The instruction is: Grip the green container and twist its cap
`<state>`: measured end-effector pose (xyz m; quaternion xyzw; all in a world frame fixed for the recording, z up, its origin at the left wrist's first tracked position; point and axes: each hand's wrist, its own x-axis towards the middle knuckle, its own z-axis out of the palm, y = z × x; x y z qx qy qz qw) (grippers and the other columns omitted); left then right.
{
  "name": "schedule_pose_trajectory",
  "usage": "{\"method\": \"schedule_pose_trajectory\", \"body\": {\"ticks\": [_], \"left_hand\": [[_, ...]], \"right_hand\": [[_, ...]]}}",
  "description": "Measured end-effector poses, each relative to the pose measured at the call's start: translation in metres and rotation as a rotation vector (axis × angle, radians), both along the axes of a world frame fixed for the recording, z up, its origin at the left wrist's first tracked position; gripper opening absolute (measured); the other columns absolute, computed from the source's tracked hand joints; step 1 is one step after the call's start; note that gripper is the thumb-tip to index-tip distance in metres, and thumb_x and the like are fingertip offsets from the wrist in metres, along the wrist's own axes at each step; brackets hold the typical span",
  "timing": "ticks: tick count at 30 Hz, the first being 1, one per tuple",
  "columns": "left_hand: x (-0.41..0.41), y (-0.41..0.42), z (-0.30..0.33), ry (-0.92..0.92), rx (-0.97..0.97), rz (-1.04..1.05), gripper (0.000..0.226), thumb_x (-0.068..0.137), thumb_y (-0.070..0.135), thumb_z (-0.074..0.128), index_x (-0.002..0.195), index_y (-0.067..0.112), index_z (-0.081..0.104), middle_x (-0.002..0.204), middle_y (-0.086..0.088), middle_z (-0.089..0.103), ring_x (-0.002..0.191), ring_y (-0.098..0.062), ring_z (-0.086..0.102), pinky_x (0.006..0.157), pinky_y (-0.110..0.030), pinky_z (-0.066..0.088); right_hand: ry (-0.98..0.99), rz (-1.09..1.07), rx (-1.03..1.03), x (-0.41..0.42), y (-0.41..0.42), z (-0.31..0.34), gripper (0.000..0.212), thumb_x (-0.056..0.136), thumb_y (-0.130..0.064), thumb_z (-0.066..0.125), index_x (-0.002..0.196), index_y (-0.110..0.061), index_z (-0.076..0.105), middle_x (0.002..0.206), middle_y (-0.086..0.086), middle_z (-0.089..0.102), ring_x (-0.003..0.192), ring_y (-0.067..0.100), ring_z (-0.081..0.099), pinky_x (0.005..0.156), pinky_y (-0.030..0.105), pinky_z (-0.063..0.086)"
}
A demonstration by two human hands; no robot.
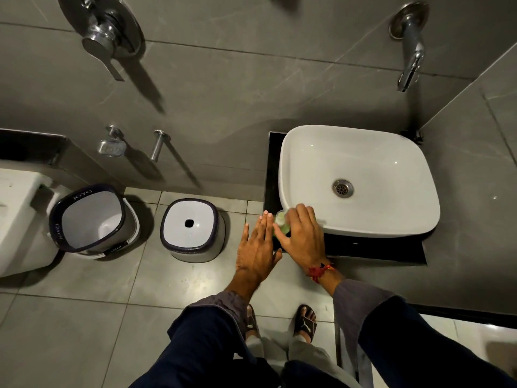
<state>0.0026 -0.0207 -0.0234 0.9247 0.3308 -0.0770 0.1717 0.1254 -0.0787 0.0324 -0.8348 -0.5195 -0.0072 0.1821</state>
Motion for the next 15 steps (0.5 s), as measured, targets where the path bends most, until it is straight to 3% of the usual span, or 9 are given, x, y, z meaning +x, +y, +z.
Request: {"method": "schedule_pose_trajectory", "body": {"ticks": [4, 7, 11, 13, 15], "left_hand": [[0.001, 0.001, 0.0, -0.017, -0.018, 0.007, 0.091, 0.101, 0.05, 0.045, 0.159, 0.008, -0.011, 0.17, -0.009, -0.007, 0.157, -0.023, -0.005, 0.127, -0.051, 0.007], [0.002, -0.002, -0.001, -0.017, 0.001, 0.031, 0.091, 0.1, 0.049, 0.046, 0.159, 0.007, -0.009, 0.171, -0.011, -0.004, 0.158, -0.023, -0.002, 0.127, -0.051, 0.009], [0.004, -0.002, -0.002, 0.002, -0.007, 0.03, 0.091, 0.1, 0.05, 0.046, 0.159, 0.007, -0.009, 0.17, -0.011, -0.005, 0.157, -0.024, -0.004, 0.127, -0.052, 0.008], [0.004, -0.003, -0.001, 0.016, -0.002, 0.027, 0.091, 0.1, 0.05, 0.045, 0.159, 0.008, -0.01, 0.17, -0.011, -0.007, 0.157, -0.023, -0.006, 0.127, -0.052, 0.007], [0.004, -0.003, -0.001, 0.019, 0.005, 0.025, 0.091, 0.101, 0.05, 0.045, 0.159, 0.009, -0.01, 0.17, -0.01, -0.008, 0.157, -0.023, -0.008, 0.127, -0.051, 0.005]], "right_hand": [[-0.011, 0.373, -0.131, 0.021, 0.015, 0.016, 0.047, 0.082, -0.021, 0.066, 0.127, -0.012, 0.055, 0.126, 0.009, 0.058, 0.117, 0.025, 0.05, 0.099, 0.037, 0.045], [-0.1, 0.477, -0.312, 0.027, 0.028, 0.019, 0.03, 0.085, -0.011, 0.066, 0.114, -0.008, 0.063, 0.111, 0.01, 0.066, 0.104, 0.027, 0.057, 0.091, 0.037, 0.048], [-0.21, 0.379, -0.392, 0.021, 0.036, 0.018, 0.02, 0.09, -0.02, 0.064, 0.104, -0.006, 0.065, 0.1, 0.013, 0.07, 0.093, 0.028, 0.062, 0.081, 0.037, 0.052], [-0.246, 0.288, -0.428, 0.016, 0.035, 0.016, 0.024, 0.096, -0.028, 0.058, 0.105, -0.007, 0.064, 0.098, 0.011, 0.071, 0.091, 0.026, 0.063, 0.074, 0.036, 0.054], [-0.146, 0.217, -0.374, 0.011, 0.03, 0.013, 0.034, 0.095, -0.037, 0.056, 0.107, -0.006, 0.062, 0.097, 0.012, 0.07, 0.088, 0.027, 0.063, 0.065, 0.036, 0.056]]}}
